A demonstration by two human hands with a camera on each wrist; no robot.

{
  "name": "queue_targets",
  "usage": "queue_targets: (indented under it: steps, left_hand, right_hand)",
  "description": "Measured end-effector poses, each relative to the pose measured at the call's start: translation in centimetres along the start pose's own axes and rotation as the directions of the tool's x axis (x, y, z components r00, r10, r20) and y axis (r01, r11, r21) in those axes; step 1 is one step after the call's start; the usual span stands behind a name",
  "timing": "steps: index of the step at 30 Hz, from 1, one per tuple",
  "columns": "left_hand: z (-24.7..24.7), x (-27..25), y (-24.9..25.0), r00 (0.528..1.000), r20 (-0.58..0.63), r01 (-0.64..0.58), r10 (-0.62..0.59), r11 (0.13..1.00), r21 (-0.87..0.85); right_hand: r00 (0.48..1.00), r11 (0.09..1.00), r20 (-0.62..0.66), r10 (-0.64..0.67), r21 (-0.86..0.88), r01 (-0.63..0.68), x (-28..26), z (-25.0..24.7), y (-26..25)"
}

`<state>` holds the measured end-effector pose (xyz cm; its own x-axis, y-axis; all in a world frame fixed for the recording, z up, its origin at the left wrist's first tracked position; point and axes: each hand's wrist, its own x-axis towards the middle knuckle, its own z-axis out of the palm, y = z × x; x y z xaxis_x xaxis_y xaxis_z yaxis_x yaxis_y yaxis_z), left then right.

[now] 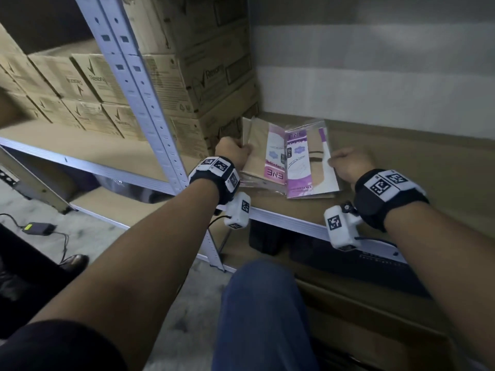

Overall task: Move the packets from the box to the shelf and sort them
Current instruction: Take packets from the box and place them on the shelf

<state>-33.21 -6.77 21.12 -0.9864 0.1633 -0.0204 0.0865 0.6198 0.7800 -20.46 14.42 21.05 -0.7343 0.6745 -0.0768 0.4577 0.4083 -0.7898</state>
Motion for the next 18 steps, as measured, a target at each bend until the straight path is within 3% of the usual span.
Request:
queue_targets:
  steps: [11,15,18]
  left_hand:
    - [-0.7,-2.2,1.4,0.995,-0.043,-0.079,0.087,0.984,0.162]
    - [-1.4,-4.2,3.4,0.978,0.012,-0.207,0.208,0.969,0.135]
    - [-1.3,-6.5,5.3,0.935,0.092,-0.353,0.343,0.926,0.137]
  right_hand:
    - [0.999,0.998,-0.004,-0.039,-0.056,0.038,-1.4,-0.6,-0.2]
    - [0.995,0.995,-0.036,-0.095,-0.015,0.094,-3.3,-2.5,-0.4]
    - [0.987,0.989,-0.066,-0.148,-0.023,0.147,-5.2,-4.6,-0.2]
